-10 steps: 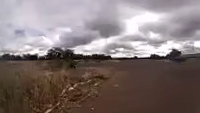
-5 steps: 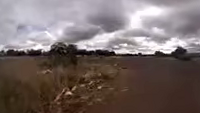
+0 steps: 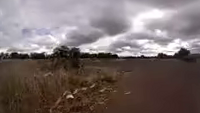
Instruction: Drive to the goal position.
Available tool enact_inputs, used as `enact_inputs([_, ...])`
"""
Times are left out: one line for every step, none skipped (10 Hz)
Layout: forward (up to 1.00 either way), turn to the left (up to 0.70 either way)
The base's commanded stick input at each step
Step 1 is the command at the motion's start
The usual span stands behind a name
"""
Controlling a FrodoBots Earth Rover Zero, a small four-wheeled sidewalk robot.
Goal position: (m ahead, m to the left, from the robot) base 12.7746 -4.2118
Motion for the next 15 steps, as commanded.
enact_inputs([0.85,0.04])
enact_inputs([0.85,0.04])
enact_inputs([0.85,0.04])
enact_inputs([0.85,-0.09])
enact_inputs([0.85,-0.26])
enact_inputs([0.0,-0.85])
enact_inputs([0.0,-0.85])
enact_inputs([0.0,-0.85])
enact_inputs([0.0,-0.85])
enact_inputs([0.0,-0.85])
enact_inputs([0.0,-0.85])
enact_inputs([0.0,-0.85])
enact_inputs([0.0,-0.85])
enact_inputs([0.0,-0.85])
enact_inputs([0.0,-0.85])
